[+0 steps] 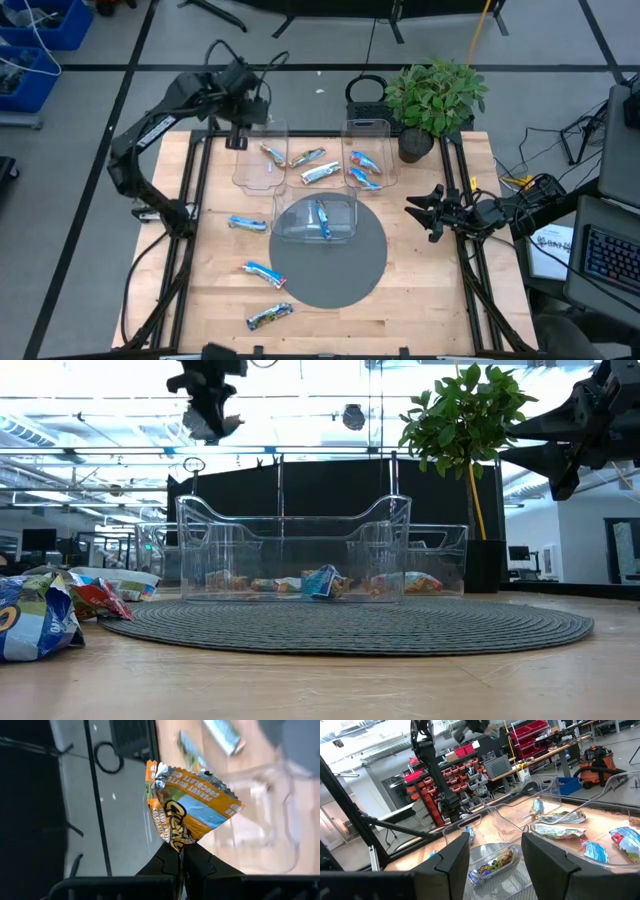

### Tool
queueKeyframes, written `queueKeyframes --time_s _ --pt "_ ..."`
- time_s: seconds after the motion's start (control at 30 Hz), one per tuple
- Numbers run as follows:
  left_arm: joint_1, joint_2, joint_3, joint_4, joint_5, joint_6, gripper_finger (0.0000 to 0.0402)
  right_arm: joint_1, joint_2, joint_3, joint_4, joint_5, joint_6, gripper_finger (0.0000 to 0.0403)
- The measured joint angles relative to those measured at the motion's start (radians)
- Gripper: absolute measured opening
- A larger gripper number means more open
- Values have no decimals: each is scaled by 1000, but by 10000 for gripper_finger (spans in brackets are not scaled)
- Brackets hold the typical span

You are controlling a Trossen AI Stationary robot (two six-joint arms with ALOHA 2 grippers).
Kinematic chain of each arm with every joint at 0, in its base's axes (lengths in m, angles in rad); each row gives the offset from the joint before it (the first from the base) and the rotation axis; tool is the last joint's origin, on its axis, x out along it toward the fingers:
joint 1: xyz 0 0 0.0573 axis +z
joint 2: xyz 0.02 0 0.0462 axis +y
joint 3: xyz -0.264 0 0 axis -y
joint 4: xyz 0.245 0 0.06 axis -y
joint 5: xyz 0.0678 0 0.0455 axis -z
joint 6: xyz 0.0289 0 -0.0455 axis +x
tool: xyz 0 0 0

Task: Pick and place Granola Bars by type
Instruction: Put the yellow granola bar into the top left transparent bin

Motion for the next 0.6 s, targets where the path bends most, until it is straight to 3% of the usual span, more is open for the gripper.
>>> queueKeyframes --time_s 0.27,0.6 --pt "106 96 0 -26 0 132 7 0 0 0 0 0 0 171" --pt "120 231 -1 -14 62 152 7 0 0 0 0 0 0 171"
